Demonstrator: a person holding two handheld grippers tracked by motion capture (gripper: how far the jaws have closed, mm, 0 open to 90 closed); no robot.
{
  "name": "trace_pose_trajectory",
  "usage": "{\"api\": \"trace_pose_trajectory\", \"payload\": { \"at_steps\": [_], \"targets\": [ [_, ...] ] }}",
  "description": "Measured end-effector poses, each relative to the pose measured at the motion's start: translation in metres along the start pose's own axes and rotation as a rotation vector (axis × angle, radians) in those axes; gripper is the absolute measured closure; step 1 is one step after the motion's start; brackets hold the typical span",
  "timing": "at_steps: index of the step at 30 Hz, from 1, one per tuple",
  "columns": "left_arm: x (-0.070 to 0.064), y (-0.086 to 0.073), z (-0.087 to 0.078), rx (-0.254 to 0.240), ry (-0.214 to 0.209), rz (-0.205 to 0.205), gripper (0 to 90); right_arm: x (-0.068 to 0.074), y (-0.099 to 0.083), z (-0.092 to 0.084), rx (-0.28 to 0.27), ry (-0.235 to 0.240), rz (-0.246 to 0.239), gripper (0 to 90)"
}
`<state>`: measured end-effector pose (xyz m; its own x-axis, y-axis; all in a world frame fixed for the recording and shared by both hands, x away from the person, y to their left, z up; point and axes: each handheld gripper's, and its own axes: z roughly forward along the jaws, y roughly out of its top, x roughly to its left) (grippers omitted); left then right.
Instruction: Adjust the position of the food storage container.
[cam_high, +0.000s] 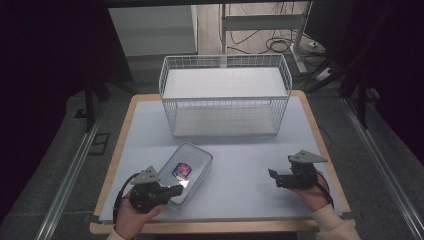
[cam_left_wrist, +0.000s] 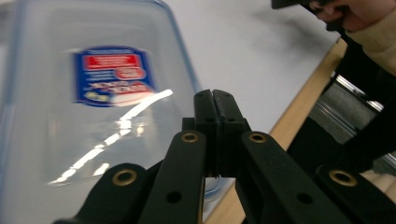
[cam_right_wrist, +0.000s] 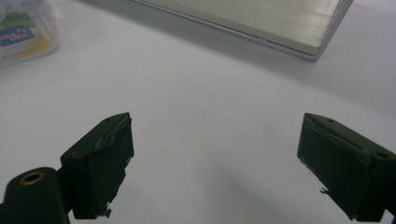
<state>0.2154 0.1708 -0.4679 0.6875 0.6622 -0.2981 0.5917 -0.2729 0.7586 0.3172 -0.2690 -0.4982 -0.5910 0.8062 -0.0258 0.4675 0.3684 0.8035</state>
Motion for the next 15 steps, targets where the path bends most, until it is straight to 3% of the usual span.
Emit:
{"api": "trace_pose_trajectory", "payload": {
  "at_steps": [11,15],
  "targets": [
    [-0.022,-0.006,0.031,0.096,-0.012,0.029,90.0,0.001,0.000,0.000,0.003,-0.002,-0.006,10.8],
    [-0.024,-0.008,0.038,0.125,0.013,0.046,90.0,0.001,-0.001,0.001,0.007,-0.005,-0.010,10.8]
  ]
}}
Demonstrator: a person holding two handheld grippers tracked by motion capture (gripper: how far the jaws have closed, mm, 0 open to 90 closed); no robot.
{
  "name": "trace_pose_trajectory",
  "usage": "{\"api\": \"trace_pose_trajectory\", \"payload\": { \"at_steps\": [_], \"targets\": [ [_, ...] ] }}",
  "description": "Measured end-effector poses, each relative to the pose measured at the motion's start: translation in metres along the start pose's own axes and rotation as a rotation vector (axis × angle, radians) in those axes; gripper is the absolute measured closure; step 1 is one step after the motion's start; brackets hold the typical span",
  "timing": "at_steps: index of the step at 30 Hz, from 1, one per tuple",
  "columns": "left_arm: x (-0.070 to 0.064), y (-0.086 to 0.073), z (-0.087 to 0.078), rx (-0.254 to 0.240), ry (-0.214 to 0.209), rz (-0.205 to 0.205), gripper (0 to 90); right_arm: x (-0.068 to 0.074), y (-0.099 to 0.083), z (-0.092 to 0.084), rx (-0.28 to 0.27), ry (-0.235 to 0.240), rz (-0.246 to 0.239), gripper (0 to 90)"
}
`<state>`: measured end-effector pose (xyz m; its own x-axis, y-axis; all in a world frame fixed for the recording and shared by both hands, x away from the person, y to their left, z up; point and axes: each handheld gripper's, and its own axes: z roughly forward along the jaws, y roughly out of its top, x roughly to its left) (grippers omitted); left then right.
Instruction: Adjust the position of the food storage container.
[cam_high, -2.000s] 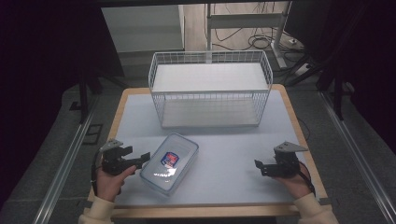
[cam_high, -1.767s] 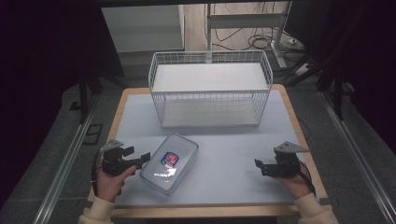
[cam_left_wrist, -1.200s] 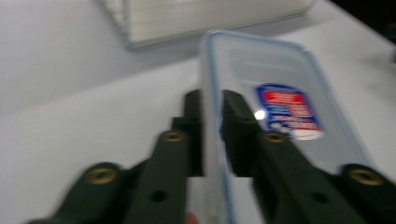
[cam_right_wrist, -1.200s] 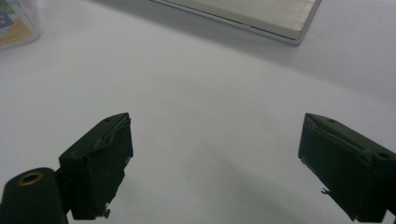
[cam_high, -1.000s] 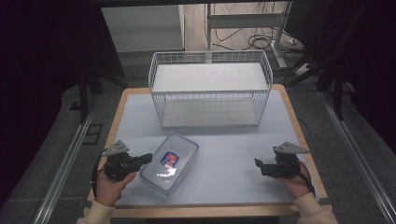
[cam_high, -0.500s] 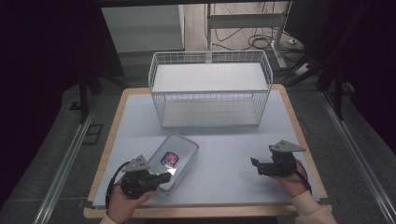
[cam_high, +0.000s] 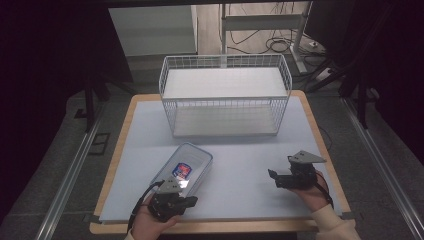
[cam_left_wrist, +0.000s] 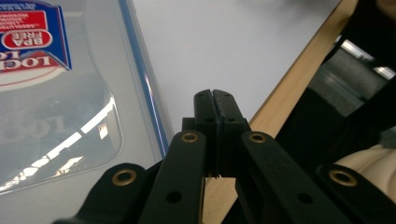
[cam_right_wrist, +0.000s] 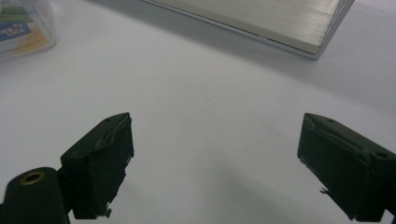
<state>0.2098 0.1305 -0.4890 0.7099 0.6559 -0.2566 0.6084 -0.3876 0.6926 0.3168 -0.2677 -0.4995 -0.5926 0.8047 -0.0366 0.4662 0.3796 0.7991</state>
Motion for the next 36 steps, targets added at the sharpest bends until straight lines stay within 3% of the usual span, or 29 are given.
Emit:
{"api": "trace_pose_trajectory", "payload": {
  "at_steps": [5,10,19,31,36],
  "targets": [
    [0.002,-0.003,0.003,0.015,0.010,-0.013,90.0,0.000,0.000,0.000,0.002,-0.001,0.000,10.8],
    [0.001,-0.004,0.007,0.034,0.011,-0.001,90.0,0.000,0.000,0.001,0.005,-0.001,-0.002,10.9],
    [0.006,-0.007,0.003,0.027,0.016,-0.023,90.0,-0.001,0.000,-0.001,0.001,-0.003,-0.003,10.9],
    [0.014,-0.015,-0.006,0.030,0.080,-0.038,90.0,-0.002,0.000,-0.002,0.003,-0.005,0.004,10.9],
    [0.023,-0.021,-0.012,0.029,0.105,-0.062,90.0,-0.002,0.000,-0.002,0.003,-0.004,0.000,10.9]
  ]
}}
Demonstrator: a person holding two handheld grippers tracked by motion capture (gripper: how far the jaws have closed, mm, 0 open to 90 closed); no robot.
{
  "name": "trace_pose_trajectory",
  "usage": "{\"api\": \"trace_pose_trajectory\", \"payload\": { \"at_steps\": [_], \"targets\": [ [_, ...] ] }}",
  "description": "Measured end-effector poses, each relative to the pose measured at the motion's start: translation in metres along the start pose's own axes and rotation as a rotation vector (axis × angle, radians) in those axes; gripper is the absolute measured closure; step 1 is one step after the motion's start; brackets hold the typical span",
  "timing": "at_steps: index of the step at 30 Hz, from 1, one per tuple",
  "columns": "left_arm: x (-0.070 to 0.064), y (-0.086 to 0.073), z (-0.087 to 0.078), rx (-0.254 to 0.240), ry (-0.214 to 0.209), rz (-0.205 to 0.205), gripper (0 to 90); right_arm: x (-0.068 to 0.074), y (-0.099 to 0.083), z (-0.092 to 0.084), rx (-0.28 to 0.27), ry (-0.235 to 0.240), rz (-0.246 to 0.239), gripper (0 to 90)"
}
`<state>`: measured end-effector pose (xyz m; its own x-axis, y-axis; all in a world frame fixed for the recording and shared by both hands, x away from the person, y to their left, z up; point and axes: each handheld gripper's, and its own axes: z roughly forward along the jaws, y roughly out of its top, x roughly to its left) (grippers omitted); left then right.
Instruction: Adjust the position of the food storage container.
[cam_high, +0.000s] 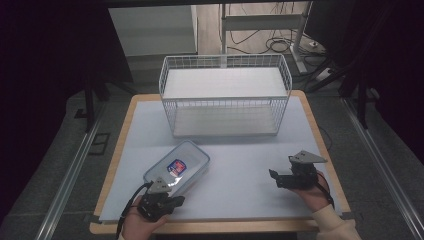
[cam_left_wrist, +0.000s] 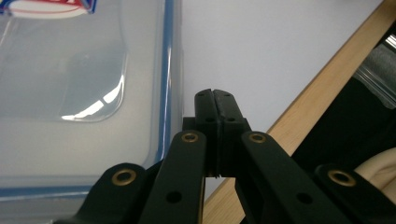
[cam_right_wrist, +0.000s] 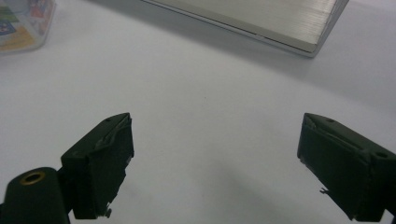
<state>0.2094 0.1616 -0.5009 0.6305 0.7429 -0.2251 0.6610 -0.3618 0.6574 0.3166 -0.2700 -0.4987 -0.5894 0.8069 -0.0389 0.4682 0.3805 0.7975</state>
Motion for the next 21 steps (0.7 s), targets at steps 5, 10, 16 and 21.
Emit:
{"api": "trace_pose_trajectory", "payload": {
  "at_steps": [5,10,16,21],
  "targets": [
    [0.006,-0.002,-0.002,0.000,0.012,-0.015,90.0,0.000,0.000,0.001,0.002,-0.002,0.001,10.9],
    [0.018,-0.006,-0.008,-0.004,0.031,-0.046,90.0,0.001,0.000,0.000,0.002,-0.003,0.000,10.9],
    [0.036,-0.012,-0.016,-0.008,0.063,-0.084,90.0,0.000,-0.001,-0.001,0.001,-0.005,0.004,10.9],
    [0.049,-0.015,-0.020,-0.007,0.092,-0.118,90.0,0.001,-0.001,-0.001,0.004,-0.003,0.000,10.9]
  ]
}}
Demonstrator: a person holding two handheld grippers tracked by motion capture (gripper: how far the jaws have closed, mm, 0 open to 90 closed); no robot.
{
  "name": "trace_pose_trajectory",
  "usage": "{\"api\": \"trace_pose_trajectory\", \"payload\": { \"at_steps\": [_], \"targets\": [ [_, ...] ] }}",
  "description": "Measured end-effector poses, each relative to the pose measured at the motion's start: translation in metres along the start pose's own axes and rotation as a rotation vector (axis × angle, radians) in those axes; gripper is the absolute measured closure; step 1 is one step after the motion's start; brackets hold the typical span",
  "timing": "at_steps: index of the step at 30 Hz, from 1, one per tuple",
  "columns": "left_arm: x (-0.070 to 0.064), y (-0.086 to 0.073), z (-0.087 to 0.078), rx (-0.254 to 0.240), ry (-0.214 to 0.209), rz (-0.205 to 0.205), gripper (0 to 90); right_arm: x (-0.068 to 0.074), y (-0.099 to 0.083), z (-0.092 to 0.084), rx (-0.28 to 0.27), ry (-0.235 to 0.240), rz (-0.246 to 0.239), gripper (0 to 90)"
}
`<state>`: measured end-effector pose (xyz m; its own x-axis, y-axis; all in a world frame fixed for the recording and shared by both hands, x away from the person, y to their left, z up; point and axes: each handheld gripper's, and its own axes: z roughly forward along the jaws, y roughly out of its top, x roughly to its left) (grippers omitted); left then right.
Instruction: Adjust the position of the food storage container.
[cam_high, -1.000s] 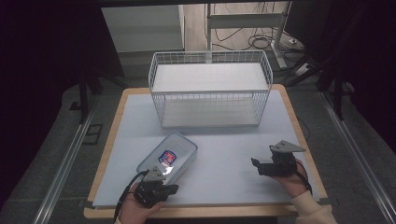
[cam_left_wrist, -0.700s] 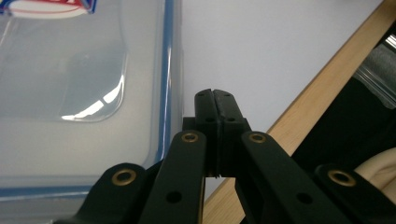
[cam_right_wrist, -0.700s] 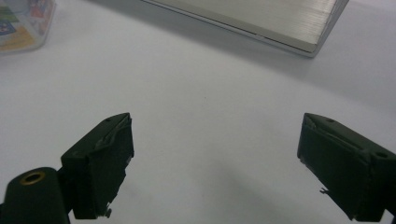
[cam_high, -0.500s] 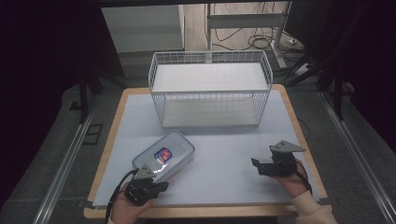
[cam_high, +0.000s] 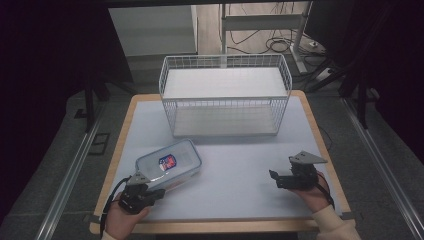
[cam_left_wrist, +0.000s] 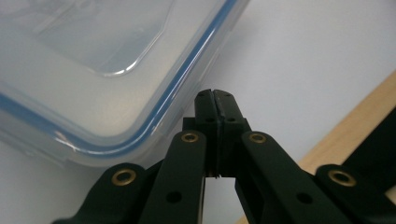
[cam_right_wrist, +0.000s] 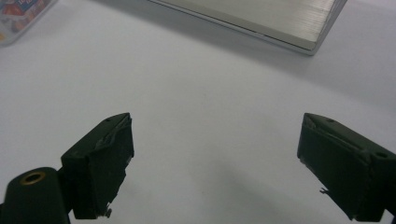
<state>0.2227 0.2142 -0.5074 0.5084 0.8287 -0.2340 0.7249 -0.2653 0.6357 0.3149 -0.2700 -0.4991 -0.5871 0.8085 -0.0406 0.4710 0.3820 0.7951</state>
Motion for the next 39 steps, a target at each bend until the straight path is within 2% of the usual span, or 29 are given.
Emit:
{"api": "trace_pose_trajectory", "payload": {
  "at_steps": [7,13,21,26,28,29,30,33,36,37,39],
  "targets": [
    [0.015,0.000,-0.001,-0.004,0.029,-0.034,90.0,-0.001,0.000,-0.001,-0.004,-0.002,0.001,10.9],
    [0.023,-0.001,-0.001,-0.002,0.042,-0.049,90.0,0.000,0.001,0.000,-0.003,-0.001,-0.001,11.0],
    [0.038,0.001,-0.003,-0.022,0.042,-0.080,90.0,0.002,0.000,-0.004,-0.006,-0.008,-0.008,11.2],
    [0.037,0.000,-0.006,-0.027,0.039,-0.082,90.0,0.000,-0.001,-0.004,-0.007,-0.010,0.003,11.2],
    [0.032,0.000,-0.013,-0.040,0.032,-0.074,90.0,0.001,-0.001,-0.003,-0.003,-0.008,-0.004,11.2],
    [0.027,0.001,-0.022,-0.058,0.027,-0.055,90.0,0.003,-0.002,-0.004,-0.002,-0.007,-0.010,11.2],
    [0.027,0.001,-0.022,-0.058,0.027,-0.055,90.0,0.003,-0.002,-0.004,-0.004,-0.008,-0.012,11.2],
    [0.026,0.008,-0.043,-0.111,0.051,-0.044,90.0,0.003,-0.002,-0.007,-0.012,-0.008,-0.008,11.3],
    [0.033,0.010,-0.053,-0.137,0.070,-0.061,90.0,0.003,-0.003,-0.008,-0.015,-0.010,-0.010,11.6],
    [0.045,0.010,-0.060,-0.160,0.090,-0.090,90.0,0.002,-0.003,-0.009,-0.016,-0.022,-0.021,11.8],
    [0.060,0.011,-0.064,-0.179,0.119,-0.125,90.0,0.002,-0.003,-0.009,-0.019,-0.025,-0.018,11.8]
  ]
}}
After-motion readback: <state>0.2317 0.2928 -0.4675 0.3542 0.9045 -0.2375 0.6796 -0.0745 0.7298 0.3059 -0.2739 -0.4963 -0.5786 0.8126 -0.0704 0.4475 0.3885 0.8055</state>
